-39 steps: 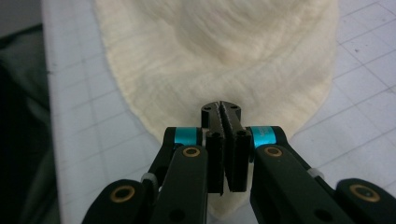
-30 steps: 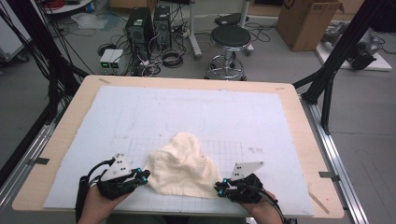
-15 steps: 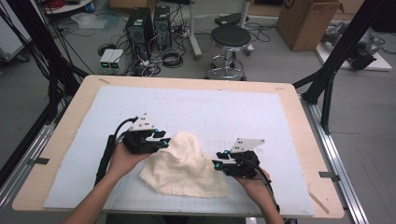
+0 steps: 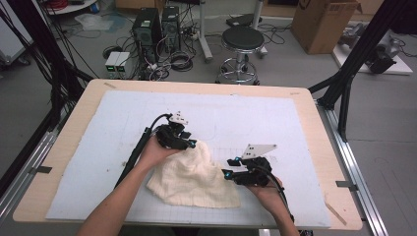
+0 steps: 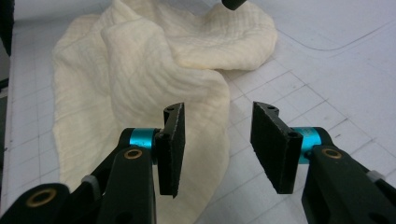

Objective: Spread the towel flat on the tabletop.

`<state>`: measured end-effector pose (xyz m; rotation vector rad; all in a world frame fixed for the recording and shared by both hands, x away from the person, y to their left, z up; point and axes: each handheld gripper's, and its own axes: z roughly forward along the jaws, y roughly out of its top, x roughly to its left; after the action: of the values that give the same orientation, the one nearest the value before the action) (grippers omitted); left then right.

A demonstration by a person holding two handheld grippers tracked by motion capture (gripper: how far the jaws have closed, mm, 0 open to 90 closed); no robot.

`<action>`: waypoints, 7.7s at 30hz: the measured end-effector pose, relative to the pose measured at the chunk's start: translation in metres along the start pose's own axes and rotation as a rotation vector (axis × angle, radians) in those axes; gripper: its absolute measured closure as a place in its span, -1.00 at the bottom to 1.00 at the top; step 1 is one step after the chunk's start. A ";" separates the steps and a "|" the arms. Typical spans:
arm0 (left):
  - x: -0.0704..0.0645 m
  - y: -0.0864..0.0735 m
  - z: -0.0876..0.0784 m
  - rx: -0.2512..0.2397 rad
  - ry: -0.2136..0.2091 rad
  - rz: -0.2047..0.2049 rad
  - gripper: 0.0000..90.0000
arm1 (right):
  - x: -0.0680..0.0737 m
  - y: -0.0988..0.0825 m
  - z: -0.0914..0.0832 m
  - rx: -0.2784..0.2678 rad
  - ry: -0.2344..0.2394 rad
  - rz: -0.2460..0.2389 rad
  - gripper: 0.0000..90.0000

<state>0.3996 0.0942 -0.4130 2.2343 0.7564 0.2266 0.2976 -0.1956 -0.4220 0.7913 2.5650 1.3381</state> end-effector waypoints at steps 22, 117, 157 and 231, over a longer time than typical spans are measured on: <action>0.006 -0.002 -0.024 0.004 0.032 -0.016 0.93 | -0.008 0.001 0.013 0.067 0.053 -0.008 0.92; 0.003 -0.076 -0.113 -0.326 0.127 -0.143 0.31 | -0.039 0.058 -0.019 -0.042 -0.176 0.007 0.21; -0.050 -0.112 -0.122 -0.151 -0.096 -0.025 0.91 | 0.022 -0.026 0.001 0.135 0.020 -0.072 0.82; -0.054 -0.140 -0.121 -0.195 -0.017 -0.065 0.51 | 0.036 -0.015 -0.010 0.035 0.117 -0.029 0.55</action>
<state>0.2469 0.2119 -0.4242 2.0225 0.7628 0.2387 0.2575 -0.1914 -0.4237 0.6977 2.6854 1.3737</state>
